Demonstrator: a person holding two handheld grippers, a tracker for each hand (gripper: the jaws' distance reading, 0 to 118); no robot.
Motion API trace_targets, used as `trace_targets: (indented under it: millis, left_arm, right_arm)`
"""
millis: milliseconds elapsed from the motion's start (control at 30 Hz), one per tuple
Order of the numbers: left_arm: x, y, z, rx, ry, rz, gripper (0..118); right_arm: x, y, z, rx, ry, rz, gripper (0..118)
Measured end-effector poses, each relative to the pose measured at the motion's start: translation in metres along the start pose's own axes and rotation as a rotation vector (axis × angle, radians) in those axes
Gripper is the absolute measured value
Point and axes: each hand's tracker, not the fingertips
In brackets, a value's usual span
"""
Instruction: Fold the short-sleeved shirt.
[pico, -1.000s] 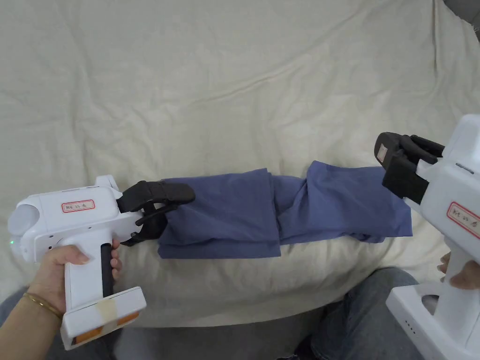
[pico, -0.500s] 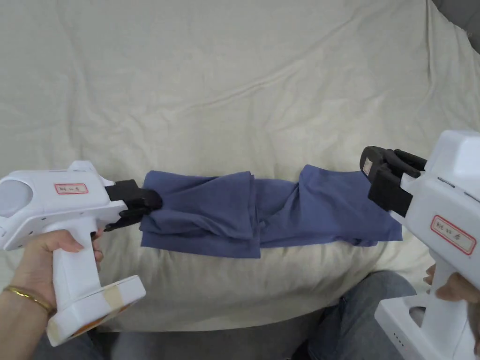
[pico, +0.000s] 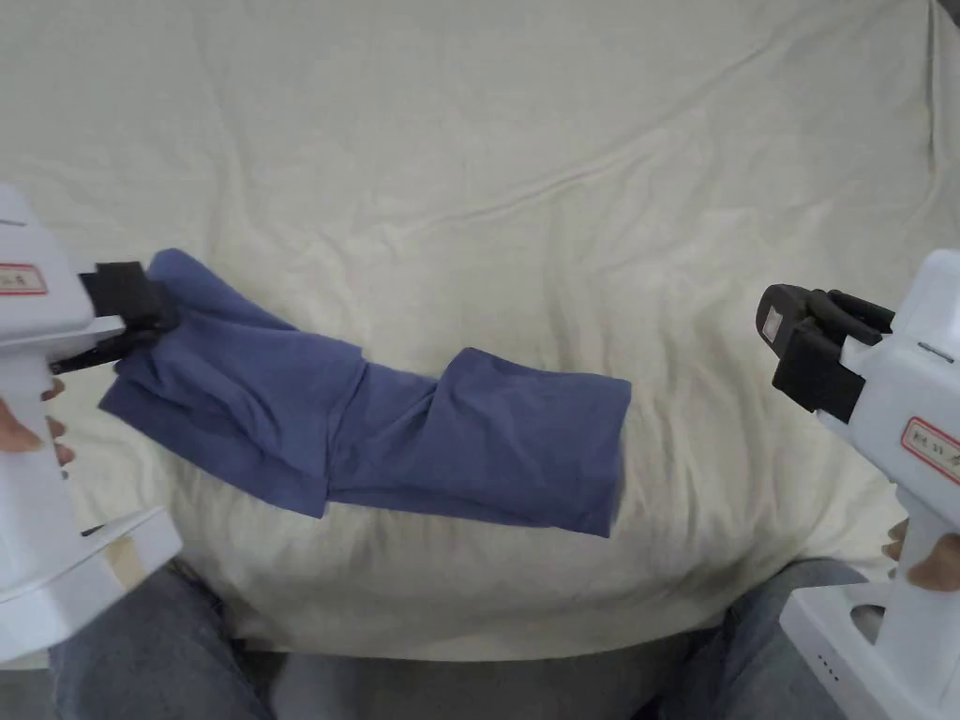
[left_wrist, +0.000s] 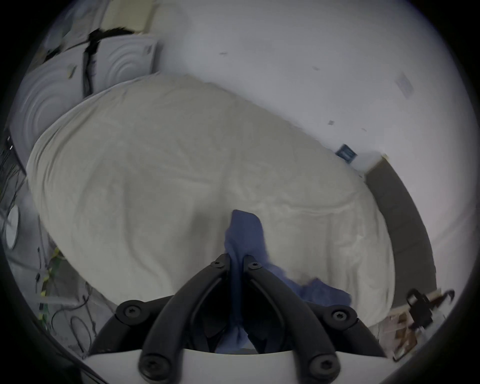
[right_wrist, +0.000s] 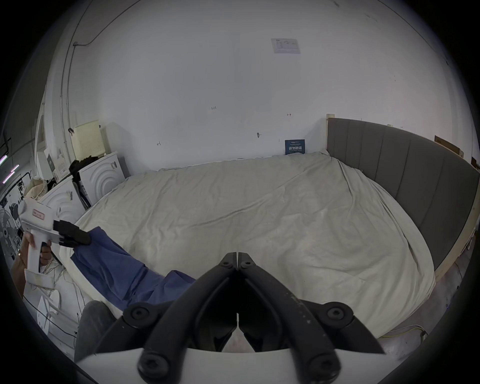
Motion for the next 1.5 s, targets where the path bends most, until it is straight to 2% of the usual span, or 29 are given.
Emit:
trace_targets:
  millis: [67, 133, 400, 467, 533, 567, 600, 700, 767, 867, 933, 1000, 1100, 1267, 1367, 1500]
  left_arm:
    - [0.030, -0.011, 0.001, -0.038, -0.138, -0.005, 9]
    - [0.060, -0.023, -0.006, -0.089, -0.239, -0.066, 9]
    - [0.162, -0.083, -0.074, -0.204, -0.320, -0.300, 10]
    - [0.178, -0.106, -0.096, -0.290, -0.310, -0.301, 26]
    - [0.187, -0.123, -0.113, -0.328, -0.372, -0.265, 59]
    - [0.191, -0.131, -0.120, -0.345, -0.389, -0.249, 70]
    - [0.195, -0.136, -0.126, -0.365, -0.392, -0.253, 76]
    - [0.204, -0.146, -0.132, -0.375, -0.364, -0.340, 78]
    - [0.210, -0.143, -0.122, -0.314, -0.330, -0.409, 76]
    - [0.204, -0.130, -0.097, -0.116, -0.309, -0.433, 43]
    - [0.200, -0.125, -0.086, 0.000, -0.224, -0.483, 18]
    - [0.194, -0.124, -0.081, 0.046, -0.131, -0.520, 5]
    - [0.179, -0.135, -0.088, -0.029, -0.169, -0.484, 3]
    - [0.177, -0.185, -0.112, -0.192, -0.173, -0.528, 3]
    - [0.180, -0.208, -0.126, -0.205, -0.131, -0.568, 2]
    - [0.174, -0.189, -0.133, -0.251, -0.153, -0.428, 1]
  right_arm:
    - [0.001, -0.002, 0.003, 0.002, 0.000, -0.014, 2]
    - [0.003, -0.004, 0.008, 0.004, 0.000, -0.018, 2]
    - [0.017, -0.009, 0.025, 0.016, -0.043, -0.035, 2]
    - [0.022, -0.011, 0.027, 0.008, -0.048, -0.028, 2]
    - [0.026, -0.014, 0.028, 0.000, -0.067, -0.025, 2]
    - [0.028, -0.015, 0.028, -0.004, -0.072, -0.029, 2]
    - [0.031, -0.017, 0.029, -0.007, -0.081, -0.037, 2]
    - [0.038, -0.020, 0.029, -0.009, -0.091, -0.070, 2]
    - [0.039, -0.020, 0.028, -0.012, -0.097, -0.080, 2]
    - [0.039, -0.020, 0.028, -0.009, -0.096, -0.085, 2]
    - [0.037, -0.019, 0.028, -0.007, -0.090, -0.083, 2]
    - [0.034, -0.018, 0.028, -0.004, -0.084, -0.069, 2]
    - [0.030, -0.018, 0.027, 0.002, -0.075, -0.060, 2]
    - [0.024, -0.020, 0.025, 0.006, -0.061, -0.068, 2]
    - [0.021, -0.021, 0.025, -0.001, -0.057, -0.068, 2]
    - [0.015, -0.019, 0.026, 0.003, -0.041, -0.063, 2]
